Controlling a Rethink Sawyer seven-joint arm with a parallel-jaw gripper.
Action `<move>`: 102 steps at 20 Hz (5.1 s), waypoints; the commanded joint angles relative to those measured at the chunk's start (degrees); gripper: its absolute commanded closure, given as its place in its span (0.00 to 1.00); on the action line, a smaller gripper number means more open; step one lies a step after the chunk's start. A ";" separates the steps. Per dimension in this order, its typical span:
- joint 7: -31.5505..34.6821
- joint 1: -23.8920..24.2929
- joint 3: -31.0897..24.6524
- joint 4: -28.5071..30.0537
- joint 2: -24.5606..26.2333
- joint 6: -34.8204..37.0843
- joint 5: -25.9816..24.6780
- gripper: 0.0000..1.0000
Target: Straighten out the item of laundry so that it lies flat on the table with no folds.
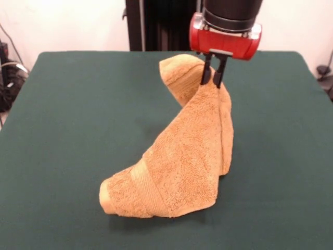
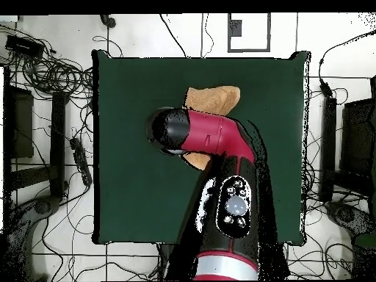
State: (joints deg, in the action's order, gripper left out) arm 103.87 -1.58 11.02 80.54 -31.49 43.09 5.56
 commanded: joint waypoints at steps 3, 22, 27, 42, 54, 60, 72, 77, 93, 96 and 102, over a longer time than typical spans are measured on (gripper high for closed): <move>20.01 -3.98 -0.58 10.47 1.38 -3.99 3.80 1.00; 35.39 -16.29 6.34 10.61 0.93 -4.18 6.40 0.00; 32.96 -14.54 5.28 10.25 0.86 -4.76 5.39 0.00; 23.48 -3.83 -2.93 4.31 5.88 -10.10 3.83 0.00; 20.19 0.22 -1.69 -16.84 20.01 -5.77 -2.99 0.00; 20.80 0.88 -1.80 -20.92 22.83 -3.02 -3.77 0.00; 22.75 -0.15 -1.48 -23.63 27.14 -4.37 -4.15 0.00; 22.02 0.61 -2.31 -22.38 26.94 -5.41 -4.14 0.00; 16.56 1.97 -2.48 -15.60 16.43 2.42 -4.41 0.00; 14.68 3.96 -4.44 -9.21 14.53 -3.18 -5.56 0.00; 15.15 4.89 -6.06 -3.31 12.99 -7.54 -7.74 0.00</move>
State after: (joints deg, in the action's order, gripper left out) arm 127.05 2.48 14.13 64.97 -17.33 38.01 2.20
